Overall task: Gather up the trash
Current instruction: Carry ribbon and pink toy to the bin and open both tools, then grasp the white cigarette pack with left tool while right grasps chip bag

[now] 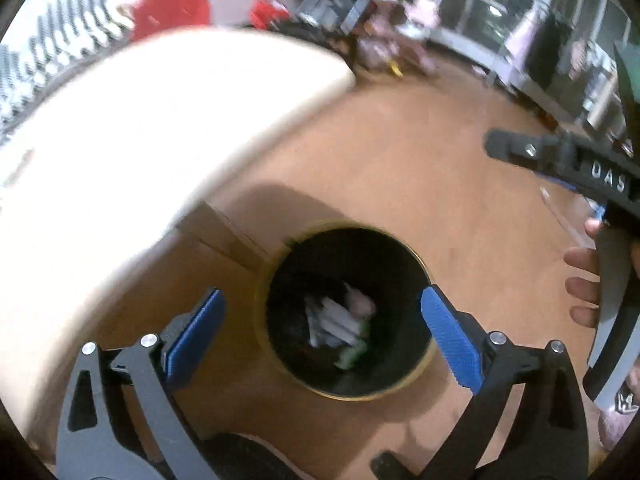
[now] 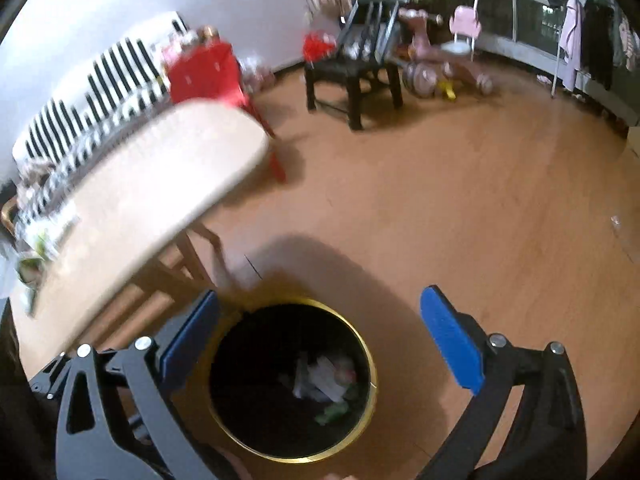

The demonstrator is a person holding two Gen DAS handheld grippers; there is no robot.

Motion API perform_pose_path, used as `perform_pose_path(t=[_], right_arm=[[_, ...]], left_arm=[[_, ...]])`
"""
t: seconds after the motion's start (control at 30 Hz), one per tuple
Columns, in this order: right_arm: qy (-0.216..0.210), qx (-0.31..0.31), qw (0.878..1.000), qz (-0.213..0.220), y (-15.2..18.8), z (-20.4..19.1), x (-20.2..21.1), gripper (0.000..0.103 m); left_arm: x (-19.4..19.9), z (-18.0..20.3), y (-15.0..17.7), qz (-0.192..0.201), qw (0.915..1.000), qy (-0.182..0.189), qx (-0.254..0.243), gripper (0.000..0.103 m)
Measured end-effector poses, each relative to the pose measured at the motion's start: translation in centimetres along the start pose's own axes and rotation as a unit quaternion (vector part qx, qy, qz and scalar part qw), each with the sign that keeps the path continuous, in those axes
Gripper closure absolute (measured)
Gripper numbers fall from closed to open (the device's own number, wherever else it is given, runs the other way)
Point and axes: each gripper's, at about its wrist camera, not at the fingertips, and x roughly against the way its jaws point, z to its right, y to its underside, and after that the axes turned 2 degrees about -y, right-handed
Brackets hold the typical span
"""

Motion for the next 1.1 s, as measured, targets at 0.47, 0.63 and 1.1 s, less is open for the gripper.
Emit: perform_pose_path(t=[0.47,0.63,1.1], right_arm=[[-0.144,0.171,0.975,-0.021,-1.2,-23.3,-4.1,0.006],[-0.158,0.208,0.965,-0.032,-1.3,-29.8,-6.4,0.006],[-0.201,0.239,0.948,-0.055,-2.1,-41.8,-13.4,0.006]], left_arm=[[11.5,-27.2,4.4,0.055,0.9220,-0.258,0.283,0.007],[10.0,-31.3,4.0,0.043,0.9104,-0.268,0.312,0.007],[6.5,-39.1,4.0,0.015,0.9075,-0.267,0.324,0.007]])
